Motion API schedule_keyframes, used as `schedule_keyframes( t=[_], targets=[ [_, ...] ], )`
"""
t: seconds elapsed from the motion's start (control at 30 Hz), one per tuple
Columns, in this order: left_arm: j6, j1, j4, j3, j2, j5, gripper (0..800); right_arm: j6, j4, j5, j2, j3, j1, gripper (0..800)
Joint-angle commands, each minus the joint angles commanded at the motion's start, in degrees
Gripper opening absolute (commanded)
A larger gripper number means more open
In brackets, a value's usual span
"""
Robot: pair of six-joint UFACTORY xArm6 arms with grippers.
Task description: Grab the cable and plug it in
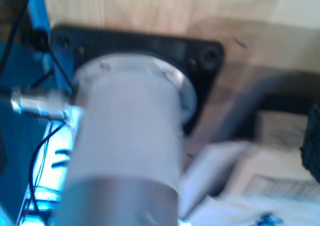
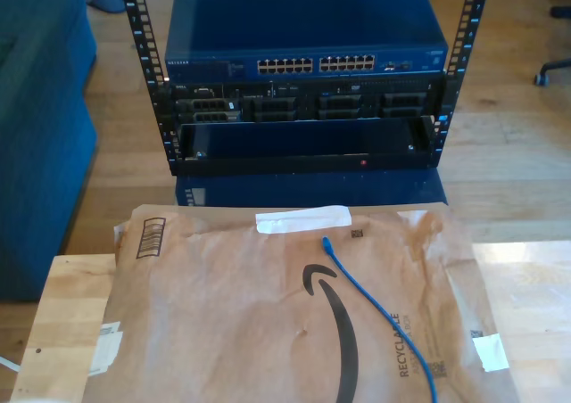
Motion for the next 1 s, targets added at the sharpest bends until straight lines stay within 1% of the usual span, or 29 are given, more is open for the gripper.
schedule_keyframes(
  t=[0.03, 0.13, 0.2, 0.23, 0.3, 0.33, 0.4, 0.43, 0.5, 0.57, 0.63, 0.7, 0.77, 0.87, 0.93, 1.0],
  targets=[
    [-4.75, -4.92, -1.85, -1.76, 0.0, 0.7, 800, 3.78, 0.0, 0.44, 0.62, -0.88, 3.25, 792],
    [-20.57, -19.69, -8.44, -6.33, 1.05, 0.53, 800, 16.53, 0.18, 0.62, 2.99, -2.55, 13.54, 792],
    [-30.86, -30.95, -9.23, -7.47, 2.11, 0.35, 800, 25.14, 0.88, 0.53, 6.07, -3.69, 20.57, 792],
    [-36.04, -36.66, -9.23, -7.82, 2.64, -0.09, 800, 28.66, 2.2, 0.53, 7.91, -4.92, 23.65, 792],
    [-46.07, -47.3, -9.23, -8.44, 4.4, -2.64, 800, 34.11, 7.3, 0.53, 10.81, -7.3, 27.43, 793],
    [-49.93, -51.43, -9.23, -9.05, 5.71, -4.31, 800, 36.66, 10.9, 0.18, 12.22, -8.26, 28.13, 793],
    [-55.56, -58.37, -9.23, -9.85, 8.7, -7.3, 800, 40.53, 18.55, -0.18, 14.77, -10.46, 28.57, 794],
    [-57.58, -61.27, -9.23, -10.46, 9.58, -8.44, 800, 41.14, 21.63, -0.26, 16.62, -11.96, 28.75, 793],
    [-61.01, -65.49, -9.23, -11.25, 11.69, -10.55, 800, 41.41, 24.7, -0.26, 21.1, -15.38, 28.75, 794],
    [-63.65, -68.92, -9.32, -11.69, 13.63, -13.19, 800, 42.29, 25.41, -0.26, 24.44, -17.85, 28.75, 794],
    [-65.58, -72.7, -9.32, -12.04, 14.68, -16.44, 800, 42.11, 25.32, -2.2, 27.6, -20.66, 28.75, 794],
    [-67.43, -75.52, -9.32, -12.22, 16.26, -19.52, 800, 42.02, 25.14, -7.91, 29.63, -21.71, 28.84, 794],
    [-69.1, -75.96, -9.41, -12.66, 18.11, -21.1, 800, 42.02, 24.97, -15.82, 31.12, -21.54, 28.75, 794],
    [-71.38, -76.13, -9.41, -12.92, 18.46, -21.27, 800, 42.2, 24.97, -21.63, 33.23, -21.54, 28.84, 794],
    [-72.97, -76.13, -9.41, -13.19, 18.46, -21.8, 800, 42.64, 25.05, -22.15, 35.16, -21.63, 30.07, 793],
    [-73.32, -76.04, -9.32, -13.54, 18.46, -22.07, 800, 45.01, 24.7, -22.24, 37.54, -21.71, 32.7, 792]
  ],
)
